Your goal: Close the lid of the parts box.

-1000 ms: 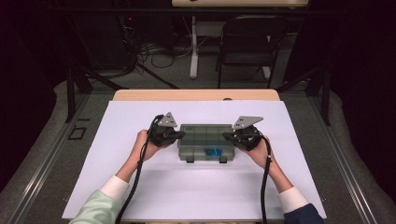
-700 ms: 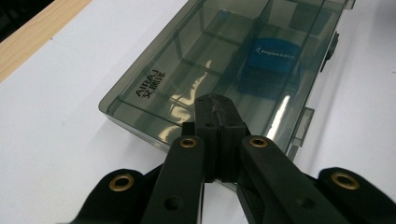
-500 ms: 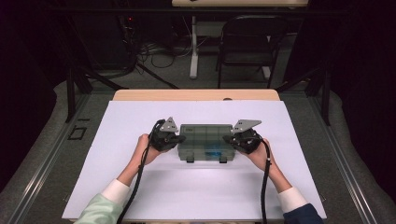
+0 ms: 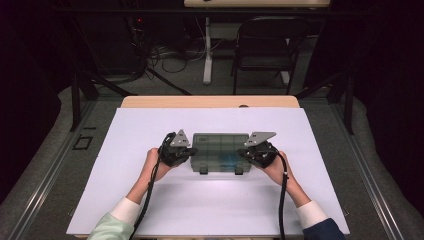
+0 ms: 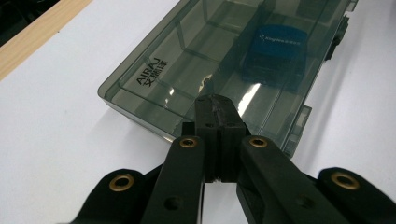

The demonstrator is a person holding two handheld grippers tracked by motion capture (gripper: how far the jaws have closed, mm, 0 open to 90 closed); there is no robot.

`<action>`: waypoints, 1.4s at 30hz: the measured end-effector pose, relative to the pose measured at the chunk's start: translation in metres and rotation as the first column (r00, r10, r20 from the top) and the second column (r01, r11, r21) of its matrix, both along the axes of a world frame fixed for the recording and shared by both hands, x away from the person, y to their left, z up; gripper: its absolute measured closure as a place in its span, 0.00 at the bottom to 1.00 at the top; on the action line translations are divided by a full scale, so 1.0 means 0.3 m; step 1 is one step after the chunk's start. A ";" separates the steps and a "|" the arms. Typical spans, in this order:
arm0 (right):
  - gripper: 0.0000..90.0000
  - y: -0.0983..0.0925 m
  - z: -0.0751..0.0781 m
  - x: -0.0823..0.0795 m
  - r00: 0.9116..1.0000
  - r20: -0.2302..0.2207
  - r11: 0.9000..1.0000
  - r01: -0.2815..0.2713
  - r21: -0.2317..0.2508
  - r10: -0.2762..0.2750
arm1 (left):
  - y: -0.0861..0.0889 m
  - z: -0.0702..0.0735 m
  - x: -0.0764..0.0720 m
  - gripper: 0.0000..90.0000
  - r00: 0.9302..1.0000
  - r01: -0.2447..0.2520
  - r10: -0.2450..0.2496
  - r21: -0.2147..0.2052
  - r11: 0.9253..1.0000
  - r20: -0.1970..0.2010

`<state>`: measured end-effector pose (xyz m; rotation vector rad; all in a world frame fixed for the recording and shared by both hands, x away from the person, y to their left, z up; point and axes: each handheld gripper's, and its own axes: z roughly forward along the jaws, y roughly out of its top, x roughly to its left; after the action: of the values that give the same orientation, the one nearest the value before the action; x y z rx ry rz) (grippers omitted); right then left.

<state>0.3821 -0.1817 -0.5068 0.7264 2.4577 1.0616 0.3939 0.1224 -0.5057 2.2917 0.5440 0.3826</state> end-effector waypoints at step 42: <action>0.85 -0.001 -0.024 0.007 0.999 -0.038 1.000 0.011 -0.005 -0.012 | 0.004 -0.027 -0.003 0.65 1.000 -0.018 0.018 -0.003 1.000 -0.022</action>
<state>0.3841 -0.1821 -0.5139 0.7653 2.4845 1.0462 0.3929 0.1237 -0.5137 2.2920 0.5762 0.3658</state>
